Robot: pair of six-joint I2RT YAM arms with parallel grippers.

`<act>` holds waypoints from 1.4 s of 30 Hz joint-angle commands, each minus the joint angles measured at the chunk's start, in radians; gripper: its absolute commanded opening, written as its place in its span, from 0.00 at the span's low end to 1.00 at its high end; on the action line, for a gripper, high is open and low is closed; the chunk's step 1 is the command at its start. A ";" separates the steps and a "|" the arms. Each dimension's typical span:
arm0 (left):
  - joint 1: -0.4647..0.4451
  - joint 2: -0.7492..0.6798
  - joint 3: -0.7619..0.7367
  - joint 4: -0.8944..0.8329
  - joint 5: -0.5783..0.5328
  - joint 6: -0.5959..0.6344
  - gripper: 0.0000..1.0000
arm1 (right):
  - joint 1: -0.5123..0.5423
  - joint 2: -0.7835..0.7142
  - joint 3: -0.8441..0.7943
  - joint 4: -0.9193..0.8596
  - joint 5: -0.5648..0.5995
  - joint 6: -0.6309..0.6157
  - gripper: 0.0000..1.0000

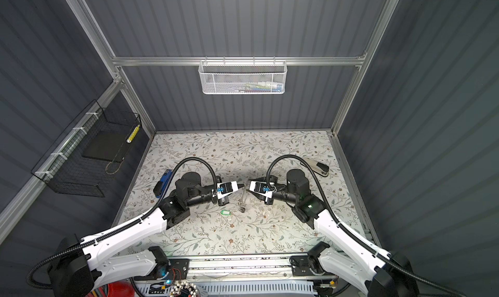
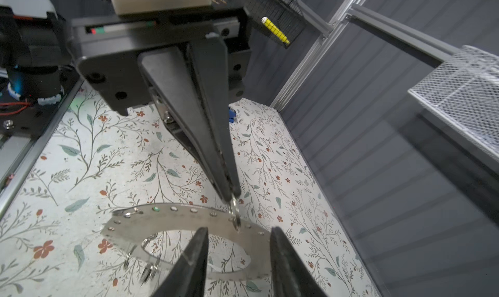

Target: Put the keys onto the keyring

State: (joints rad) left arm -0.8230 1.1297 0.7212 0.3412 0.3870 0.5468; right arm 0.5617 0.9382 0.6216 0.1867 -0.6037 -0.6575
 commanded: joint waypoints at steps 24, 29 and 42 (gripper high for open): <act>0.067 0.039 -0.060 0.406 0.219 -0.308 0.00 | -0.054 0.028 -0.025 0.317 -0.244 0.444 0.27; 0.067 0.047 -0.056 0.410 0.228 -0.308 0.00 | -0.056 0.039 -0.023 0.352 -0.266 0.471 0.24; 0.068 0.050 -0.047 0.423 0.248 -0.320 0.00 | -0.056 0.067 -0.014 0.360 -0.295 0.480 0.08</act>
State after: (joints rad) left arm -0.7620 1.1763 0.6594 0.7048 0.6144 0.2481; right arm 0.5064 1.0023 0.5819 0.5289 -0.8711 -0.1841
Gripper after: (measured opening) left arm 0.047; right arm 0.094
